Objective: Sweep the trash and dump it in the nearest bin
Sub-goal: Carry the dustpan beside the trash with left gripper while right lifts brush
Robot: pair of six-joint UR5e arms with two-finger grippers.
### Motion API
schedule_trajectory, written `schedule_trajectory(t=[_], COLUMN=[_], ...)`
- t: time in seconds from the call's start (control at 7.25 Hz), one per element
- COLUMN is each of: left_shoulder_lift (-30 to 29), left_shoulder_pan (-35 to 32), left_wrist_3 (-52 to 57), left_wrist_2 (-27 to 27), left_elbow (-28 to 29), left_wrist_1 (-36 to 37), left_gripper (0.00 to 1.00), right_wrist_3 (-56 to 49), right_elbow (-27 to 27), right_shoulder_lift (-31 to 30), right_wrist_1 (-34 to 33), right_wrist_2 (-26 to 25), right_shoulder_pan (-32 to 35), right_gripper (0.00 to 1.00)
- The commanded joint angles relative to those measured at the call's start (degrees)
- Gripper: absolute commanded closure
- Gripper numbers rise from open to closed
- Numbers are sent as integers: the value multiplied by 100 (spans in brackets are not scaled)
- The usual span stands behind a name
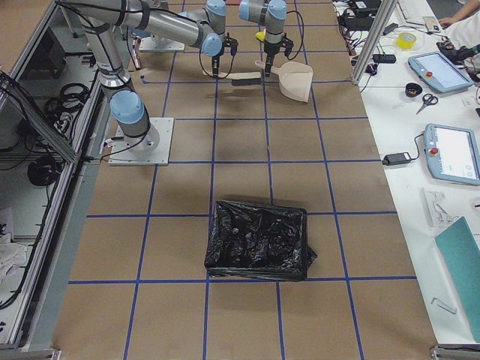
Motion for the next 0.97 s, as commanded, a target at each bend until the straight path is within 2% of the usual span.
schedule_trajectory(t=[0.0,0.14,0.28,0.83], left_shoulder_lift=[3,29,81,187], left_shoulder_pan=[-1,-1,-1,43], left_wrist_3=[-125,-125,-125,-11], left_wrist_2=[17,17,17,25], left_elbow=[-1,-2,7,-2], left_wrist_1=[-19,-11,-11,-11], left_gripper=[52,82,100,100], right_wrist_3=[-294,-313,-304,-514], right_elbow=[0,8,8,8], right_shoulder_lift=[-429,-457,-458,-676], right_wrist_1=[683,807,896,1309], right_wrist_2=[3,3,-14,-58], right_shoulder_pan=[-430,-510,-537,-993], right_gripper=[100,100,100,100])
